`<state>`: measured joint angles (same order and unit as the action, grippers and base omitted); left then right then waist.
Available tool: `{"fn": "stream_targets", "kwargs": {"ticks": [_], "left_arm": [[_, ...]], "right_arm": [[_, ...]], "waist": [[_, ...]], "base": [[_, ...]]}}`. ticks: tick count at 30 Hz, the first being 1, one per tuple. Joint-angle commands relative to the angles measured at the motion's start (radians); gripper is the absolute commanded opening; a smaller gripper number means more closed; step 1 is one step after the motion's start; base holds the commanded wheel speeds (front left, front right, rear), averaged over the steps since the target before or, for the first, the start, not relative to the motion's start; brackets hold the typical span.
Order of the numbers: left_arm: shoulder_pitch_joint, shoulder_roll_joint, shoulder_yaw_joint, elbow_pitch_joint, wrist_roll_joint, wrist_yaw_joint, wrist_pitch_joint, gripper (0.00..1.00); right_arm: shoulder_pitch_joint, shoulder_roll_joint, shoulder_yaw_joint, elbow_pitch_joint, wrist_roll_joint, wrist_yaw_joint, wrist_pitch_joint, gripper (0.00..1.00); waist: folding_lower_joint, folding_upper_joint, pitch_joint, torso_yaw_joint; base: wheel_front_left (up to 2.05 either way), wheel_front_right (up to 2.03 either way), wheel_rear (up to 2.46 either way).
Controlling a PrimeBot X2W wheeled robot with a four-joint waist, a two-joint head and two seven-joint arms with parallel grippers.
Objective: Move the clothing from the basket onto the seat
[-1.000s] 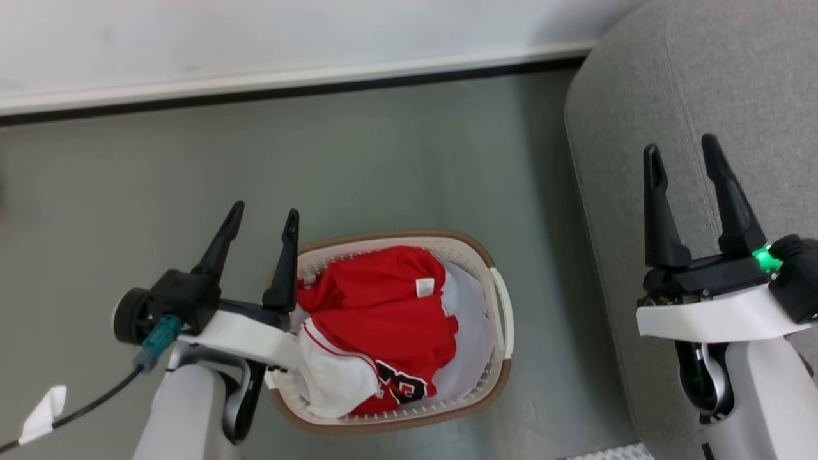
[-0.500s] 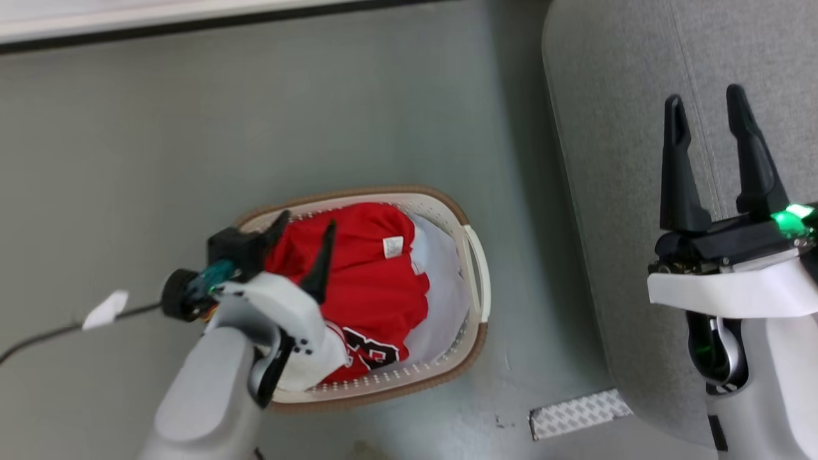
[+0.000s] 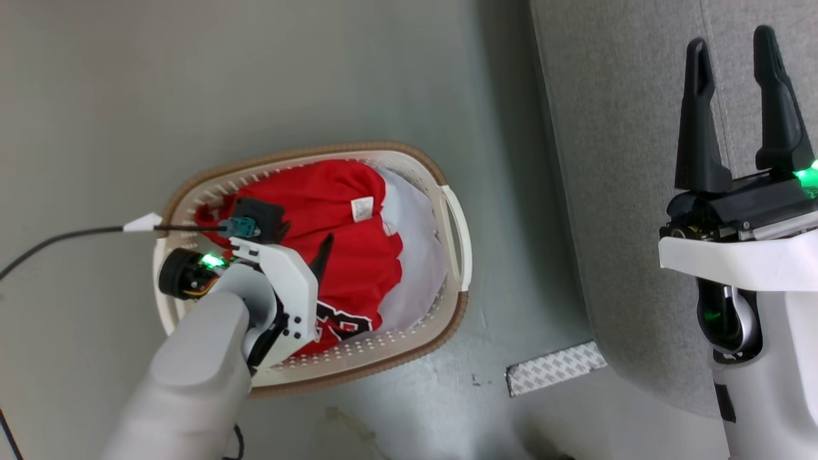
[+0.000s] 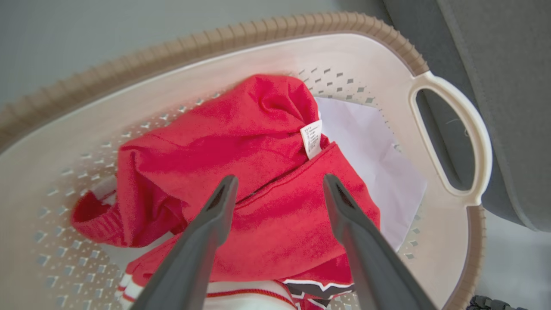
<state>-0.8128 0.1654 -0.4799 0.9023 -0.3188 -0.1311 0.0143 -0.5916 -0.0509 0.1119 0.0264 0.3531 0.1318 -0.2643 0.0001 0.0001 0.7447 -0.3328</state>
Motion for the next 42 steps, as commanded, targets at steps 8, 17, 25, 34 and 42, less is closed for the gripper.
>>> {"fn": "stream_targets", "kwargs": {"ticks": [8, 17, 25, 34, 42], "left_arm": [[-0.078, 0.029, -0.086, 0.13, -0.048, 0.001, 0.063, 1.0], [-0.148, 0.062, -0.155, 0.247, -0.071, 0.001, 0.13, 1.0], [-0.185, 0.07, -0.197, 0.312, -0.09, 0.001, 0.183, 1.0], [-0.18, 0.05, -0.226, 0.305, -0.124, 0.001, 0.125, 0.0], [-0.139, 0.018, -0.264, 0.282, -0.184, 0.001, 0.075, 0.0]], "right_arm": [[-0.032, 0.0, 0.013, -0.014, 0.04, -0.002, 0.0, 1.0], [-0.053, 0.0, 0.034, -0.025, 0.064, -0.002, 0.0, 1.0], [-0.062, 0.0, 0.051, -0.027, 0.076, -0.002, 0.0, 1.0], [-0.062, 0.0, 0.047, -0.009, 0.074, -0.002, 0.0, 1.0], [-0.039, 0.0, 0.032, 0.01, 0.046, -0.002, 0.0, 1.0]], "waist": [[-0.0001, -0.0001, 0.085, -0.06], [-0.0001, -0.0001, 0.158, -0.104], [-0.0001, -0.0001, 0.191, -0.119], [-0.0001, -0.0001, 0.171, -0.107], [-0.0001, -0.0001, 0.075, -0.076]], "base": [[0.0, 0.0, 0.0], [0.0, 0.0, 0.0], [0.0, 0.0, 0.0], [0.0, 0.0, 0.0], [0.0, 0.0, 0.0]]}}
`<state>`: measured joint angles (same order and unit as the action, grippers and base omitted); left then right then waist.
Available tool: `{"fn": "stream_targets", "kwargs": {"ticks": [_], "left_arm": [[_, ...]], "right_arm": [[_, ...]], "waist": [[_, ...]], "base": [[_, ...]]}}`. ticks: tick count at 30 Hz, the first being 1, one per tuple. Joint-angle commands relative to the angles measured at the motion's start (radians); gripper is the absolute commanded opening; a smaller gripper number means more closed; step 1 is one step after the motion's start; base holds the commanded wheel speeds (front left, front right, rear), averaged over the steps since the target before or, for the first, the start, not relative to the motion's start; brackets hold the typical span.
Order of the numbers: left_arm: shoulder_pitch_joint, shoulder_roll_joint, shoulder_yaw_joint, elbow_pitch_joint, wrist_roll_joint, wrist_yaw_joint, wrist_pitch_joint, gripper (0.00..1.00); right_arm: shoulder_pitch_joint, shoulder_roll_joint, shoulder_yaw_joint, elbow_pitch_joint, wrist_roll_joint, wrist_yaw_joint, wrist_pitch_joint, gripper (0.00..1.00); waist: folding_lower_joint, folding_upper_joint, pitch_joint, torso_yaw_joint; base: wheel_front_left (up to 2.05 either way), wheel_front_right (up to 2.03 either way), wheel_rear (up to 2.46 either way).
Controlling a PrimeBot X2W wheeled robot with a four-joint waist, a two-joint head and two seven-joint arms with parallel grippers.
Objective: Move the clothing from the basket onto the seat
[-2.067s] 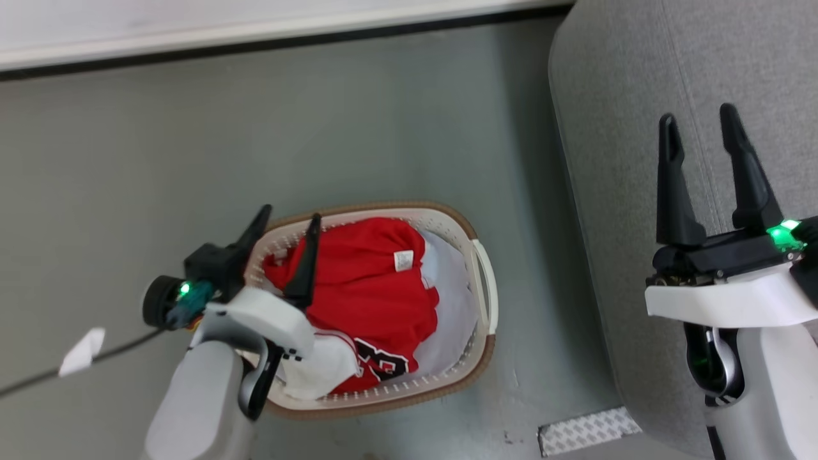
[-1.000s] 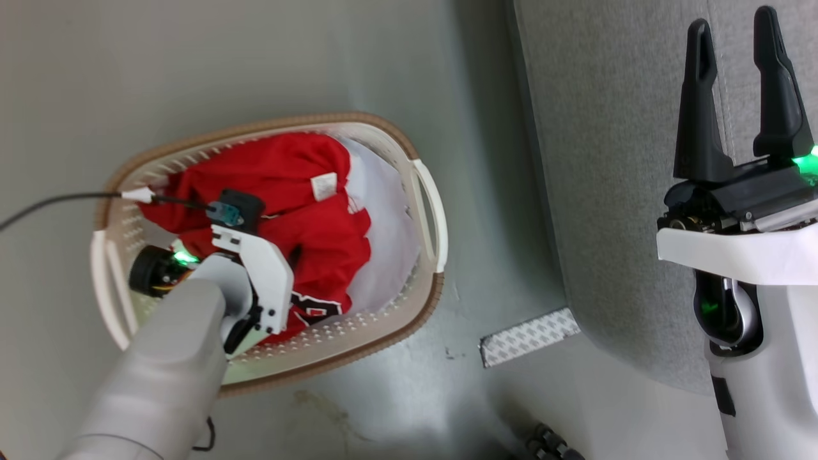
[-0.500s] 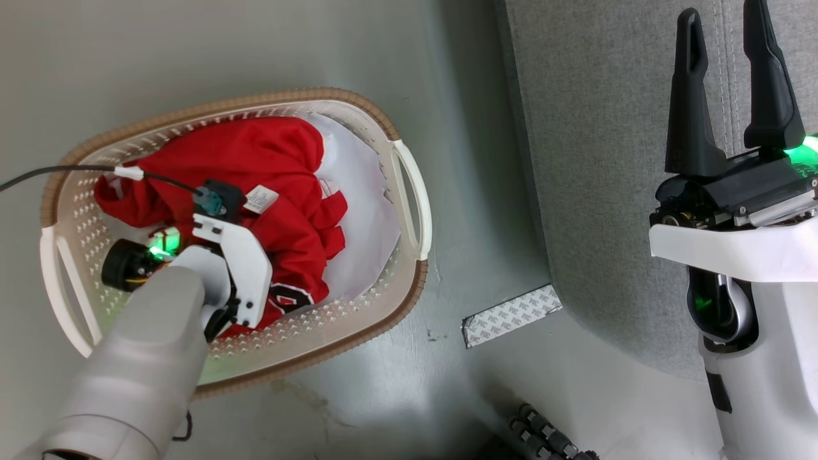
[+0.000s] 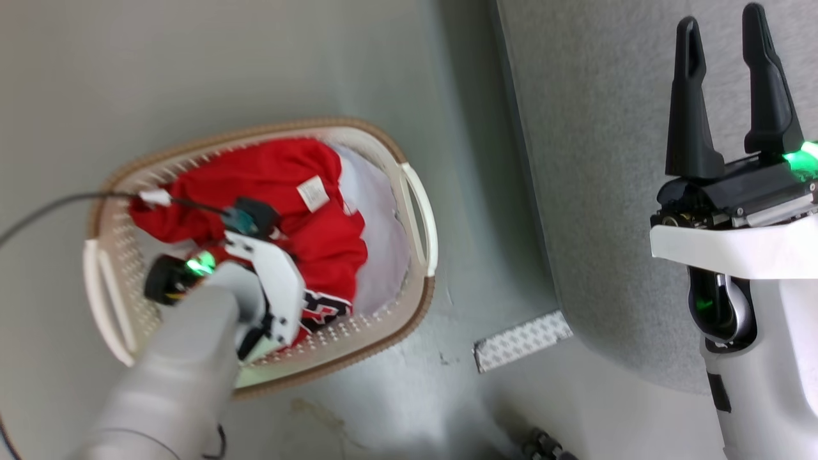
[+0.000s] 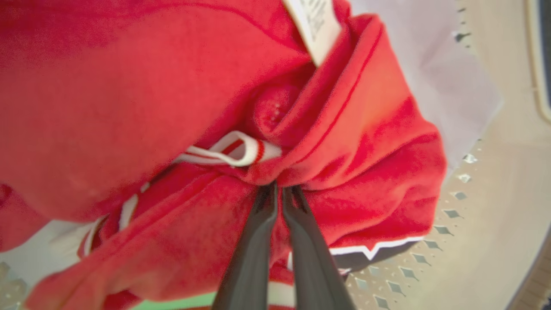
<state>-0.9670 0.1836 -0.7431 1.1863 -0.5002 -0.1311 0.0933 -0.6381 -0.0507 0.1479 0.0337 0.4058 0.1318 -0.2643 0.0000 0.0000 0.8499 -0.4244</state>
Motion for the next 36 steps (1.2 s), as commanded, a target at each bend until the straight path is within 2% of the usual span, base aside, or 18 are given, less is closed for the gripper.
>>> {"fn": "stream_targets", "kwargs": {"ticks": [1, 8, 18, 26, 36], "left_arm": [[0.025, -0.006, -0.007, -0.006, -0.011, 0.001, -0.013, 0.0], [0.09, -0.05, -0.068, -0.055, -0.078, 0.001, -0.079, 0.0], [0.189, -0.073, -0.165, -0.154, -0.188, 0.001, -0.189, 0.0], [0.241, -0.074, -0.219, -0.23, -0.249, 0.001, -0.286, 0.0], [0.257, -0.043, -0.209, -0.358, -0.272, 0.006, -0.344, 0.0]], "right_arm": [[0.012, 0.0, -0.008, 0.007, -0.016, -0.002, 0.0, 1.0], [0.054, 0.0, -0.032, 0.035, -0.074, -0.002, 0.0, 1.0], [0.136, -0.014, -0.058, 0.08, -0.121, -0.002, 0.0, 1.0], [0.218, -0.051, -0.076, 0.108, -0.117, -0.002, 0.0, 1.0], [0.295, -0.081, -0.077, 0.124, -0.091, -0.002, 0.0, 1.0]], "waist": [[0.0, 0.0, -0.05, 0.022], [0.0, 0.0, -0.198, 0.085], [0.0, 0.0, -0.424, 0.154], [0.0, 0.0, -0.585, 0.202], [0.0, 0.0, -0.718, 0.24]], "base": [[0.0, 0.0, 0.0], [0.0, 0.0, 0.0], [0.0, 0.0, 0.0], [0.0, 0.0, 0.0], [0.0, 0.0, 0.0]]}}
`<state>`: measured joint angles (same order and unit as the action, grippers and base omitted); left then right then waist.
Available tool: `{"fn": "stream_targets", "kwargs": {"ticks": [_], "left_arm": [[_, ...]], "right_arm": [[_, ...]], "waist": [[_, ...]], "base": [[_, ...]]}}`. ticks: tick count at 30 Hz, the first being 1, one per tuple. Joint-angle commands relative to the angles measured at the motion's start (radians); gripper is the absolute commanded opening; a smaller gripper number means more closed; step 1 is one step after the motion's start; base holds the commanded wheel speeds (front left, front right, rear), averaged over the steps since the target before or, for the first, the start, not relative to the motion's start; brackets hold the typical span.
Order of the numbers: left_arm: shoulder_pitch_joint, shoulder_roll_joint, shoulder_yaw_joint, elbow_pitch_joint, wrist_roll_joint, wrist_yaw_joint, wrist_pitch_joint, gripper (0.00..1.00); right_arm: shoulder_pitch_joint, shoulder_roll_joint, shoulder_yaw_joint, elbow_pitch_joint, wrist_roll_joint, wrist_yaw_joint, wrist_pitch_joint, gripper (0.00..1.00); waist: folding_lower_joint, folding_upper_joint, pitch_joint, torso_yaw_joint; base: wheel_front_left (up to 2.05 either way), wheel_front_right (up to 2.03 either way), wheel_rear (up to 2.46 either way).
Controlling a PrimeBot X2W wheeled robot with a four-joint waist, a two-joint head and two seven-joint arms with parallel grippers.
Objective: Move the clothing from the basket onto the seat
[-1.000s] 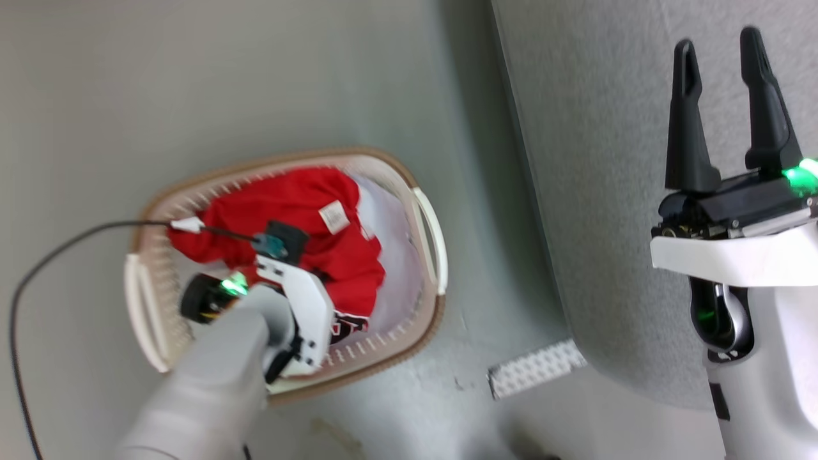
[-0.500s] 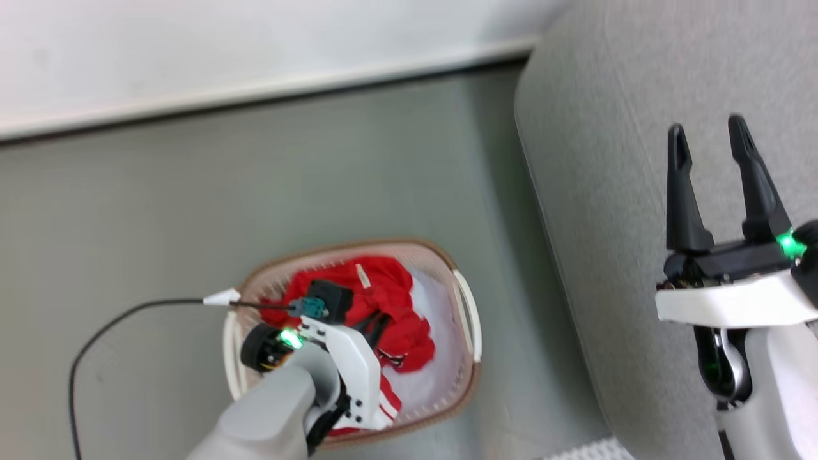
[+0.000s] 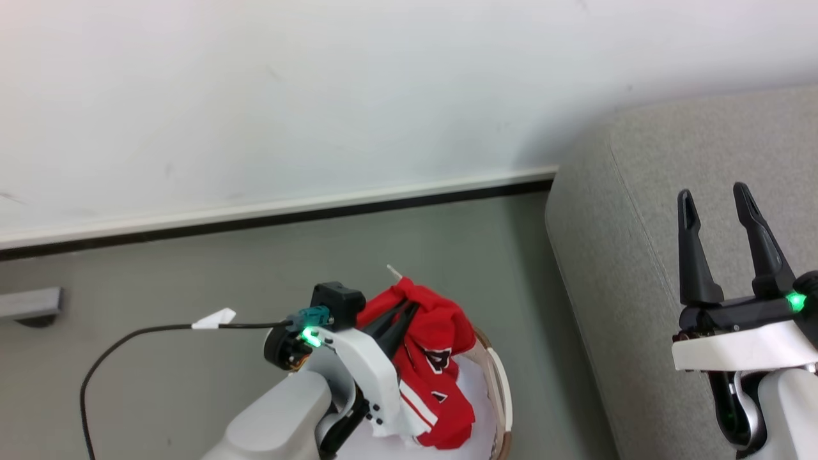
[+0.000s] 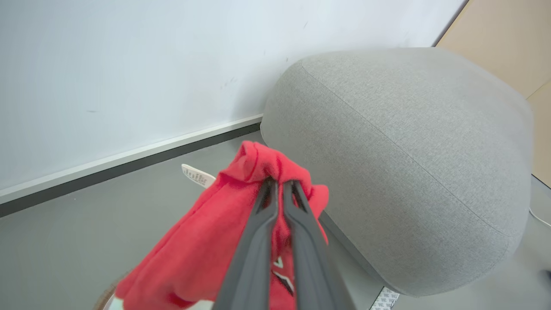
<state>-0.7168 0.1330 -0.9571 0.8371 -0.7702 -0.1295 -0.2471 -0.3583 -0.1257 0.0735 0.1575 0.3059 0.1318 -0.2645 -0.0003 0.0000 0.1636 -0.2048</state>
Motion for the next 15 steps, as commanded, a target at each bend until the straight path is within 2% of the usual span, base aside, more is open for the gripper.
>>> {"fn": "stream_targets", "kwargs": {"ticks": [1, 5, 15], "left_arm": [[0.006, 0.011, 0.01, -0.027, -0.001, 0.006, -0.007, 0.0], [-0.005, 0.036, 0.033, -0.111, 0.004, 0.03, -0.011, 0.0], [-0.034, 0.125, 0.09, -0.384, 0.019, 0.122, 0.007, 0.0]], "right_arm": [[0.023, -0.008, -0.005, 0.0, 0.013, -0.002, 0.0, 1.0], [0.05, 0.0, -0.009, -0.003, 0.045, -0.002, 0.0, 1.0], [0.097, 0.008, 0.044, -0.002, 0.083, -0.002, 0.0, 1.0]], "waist": [[0.0003, 0.0, -0.041, 0.024], [0.0003, 0.0, -0.07, 0.033], [0.0003, 0.0, -0.11, 0.033]], "base": [[0.0, 0.0, 0.0], [0.0, 0.0, 0.0], [0.0, 0.0, 0.0]]}}
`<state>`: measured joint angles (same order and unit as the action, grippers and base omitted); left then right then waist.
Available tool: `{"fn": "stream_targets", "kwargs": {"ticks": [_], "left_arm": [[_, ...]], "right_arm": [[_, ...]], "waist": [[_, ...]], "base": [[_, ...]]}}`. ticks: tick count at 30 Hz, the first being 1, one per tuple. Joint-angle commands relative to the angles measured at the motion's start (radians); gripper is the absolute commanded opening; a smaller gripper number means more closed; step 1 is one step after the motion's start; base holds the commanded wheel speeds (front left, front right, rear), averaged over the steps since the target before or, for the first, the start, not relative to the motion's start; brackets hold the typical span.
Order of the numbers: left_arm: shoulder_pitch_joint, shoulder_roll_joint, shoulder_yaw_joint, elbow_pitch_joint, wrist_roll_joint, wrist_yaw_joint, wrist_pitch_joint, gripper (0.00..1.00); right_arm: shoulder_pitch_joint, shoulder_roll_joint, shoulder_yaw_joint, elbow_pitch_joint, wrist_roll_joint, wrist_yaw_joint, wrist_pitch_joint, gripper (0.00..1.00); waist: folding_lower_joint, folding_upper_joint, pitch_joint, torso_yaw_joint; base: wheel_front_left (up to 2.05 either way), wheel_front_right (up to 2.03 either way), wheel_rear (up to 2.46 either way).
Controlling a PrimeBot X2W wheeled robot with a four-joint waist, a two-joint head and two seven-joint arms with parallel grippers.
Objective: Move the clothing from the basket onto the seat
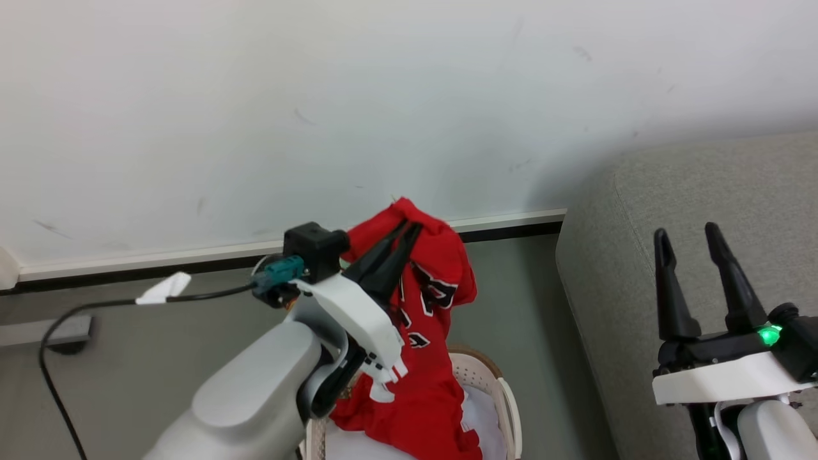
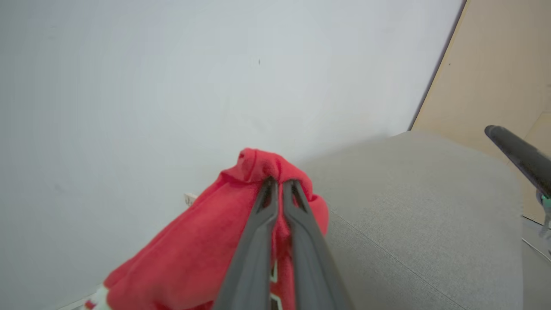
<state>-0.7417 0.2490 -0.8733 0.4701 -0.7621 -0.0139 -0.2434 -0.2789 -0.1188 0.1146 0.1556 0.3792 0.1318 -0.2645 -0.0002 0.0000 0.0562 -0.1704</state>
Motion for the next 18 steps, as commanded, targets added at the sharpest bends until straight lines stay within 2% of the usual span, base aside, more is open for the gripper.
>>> {"fn": "stream_targets", "kwargs": {"ticks": [1, 12, 18], "left_arm": [[-0.01, 0.017, 0.009, -0.043, 0.011, 0.016, 0.009, 0.0], [0.0, 0.081, 0.024, -0.231, 0.013, 0.09, 0.072, 0.0], [-0.009, 0.091, 0.02, -0.271, 0.017, 0.1, 0.088, 0.0]], "right_arm": [[0.022, 0.002, 0.009, 0.001, 0.012, -0.002, 0.0, 1.0], [0.017, -0.015, 0.093, 0.0, 0.029, -0.002, 0.0, 1.0], [-0.004, -0.074, 0.251, -0.019, 0.093, -0.002, 0.0, 1.0]], "waist": [[0.0002, 0.0, -0.005, -0.001], [0.0002, 0.0, -0.004, -0.006], [0.0002, 0.0, -0.001, 0.003]], "base": [[0.0, 0.0, 0.0], [0.0, 0.0, 0.0], [0.0, 0.0, 0.0]]}}
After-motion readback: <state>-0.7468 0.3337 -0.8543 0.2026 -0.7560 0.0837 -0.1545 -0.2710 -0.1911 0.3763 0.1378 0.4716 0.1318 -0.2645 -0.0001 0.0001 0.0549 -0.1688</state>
